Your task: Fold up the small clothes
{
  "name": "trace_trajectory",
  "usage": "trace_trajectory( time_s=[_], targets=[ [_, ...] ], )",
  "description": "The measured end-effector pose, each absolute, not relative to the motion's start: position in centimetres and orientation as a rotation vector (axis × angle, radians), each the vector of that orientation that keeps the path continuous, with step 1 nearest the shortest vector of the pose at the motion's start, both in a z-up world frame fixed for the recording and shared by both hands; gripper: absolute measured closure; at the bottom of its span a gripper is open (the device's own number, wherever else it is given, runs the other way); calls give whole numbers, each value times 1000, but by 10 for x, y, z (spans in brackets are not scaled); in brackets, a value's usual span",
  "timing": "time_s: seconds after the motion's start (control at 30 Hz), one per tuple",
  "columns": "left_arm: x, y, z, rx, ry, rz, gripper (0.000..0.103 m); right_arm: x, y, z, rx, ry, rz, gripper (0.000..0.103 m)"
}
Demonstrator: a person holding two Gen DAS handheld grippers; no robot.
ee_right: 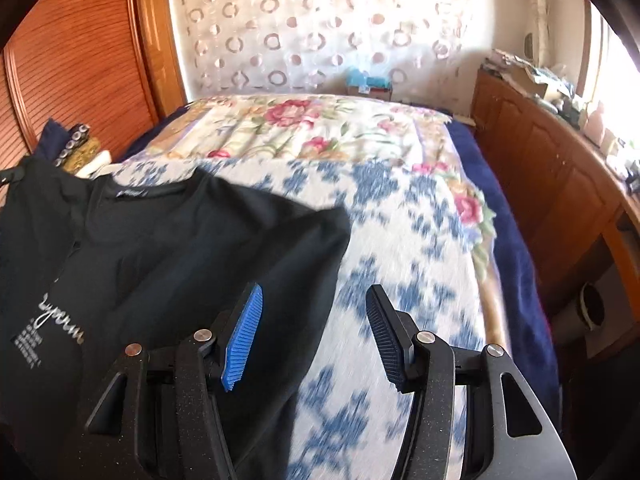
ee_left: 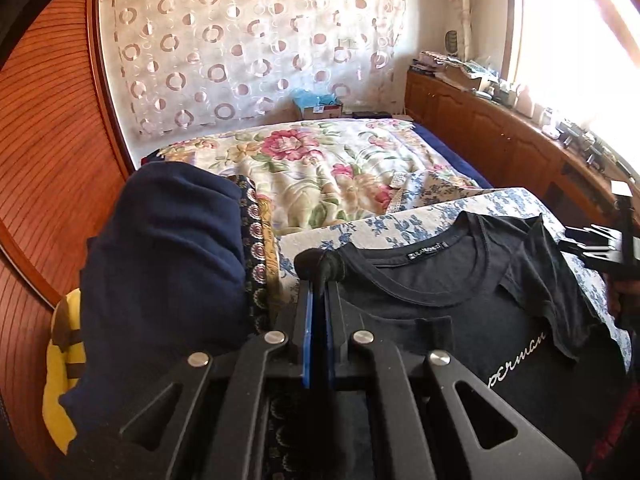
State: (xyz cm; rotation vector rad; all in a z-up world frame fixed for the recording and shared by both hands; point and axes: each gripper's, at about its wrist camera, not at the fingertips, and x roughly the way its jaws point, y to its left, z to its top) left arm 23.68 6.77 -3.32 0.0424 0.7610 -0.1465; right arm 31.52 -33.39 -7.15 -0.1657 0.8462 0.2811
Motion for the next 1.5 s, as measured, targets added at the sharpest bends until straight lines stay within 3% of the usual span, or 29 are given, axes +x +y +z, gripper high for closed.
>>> trace_trajectory(
  time_s=[0.23,0.33,0.43,0.47,0.5,1.0,1.5],
  targets=[
    [228,68,-36,15,747,-174,99,355,-332,-91,-147,932,288,48],
    [221,68,-35,-1,733,-191,99,362,-325,-91,-151,941,310,55],
    [214,67,-34,-15,726,-208,99,365,-313,-90,-162,947,350,82],
    [210,66,-33,-18,722,-217,99,366,-309,-90,-168,952,360,95],
    [204,65,-31,-23,714,-227,99,365,-304,-88,-179,952,367,98],
    [71,83,20,-32,557,-249,100,214,-307,27,-113,617,437,100],
    [-74,121,-5,-91,606,-239,99,60,-356,53,-109,672,469,100]
  ],
)
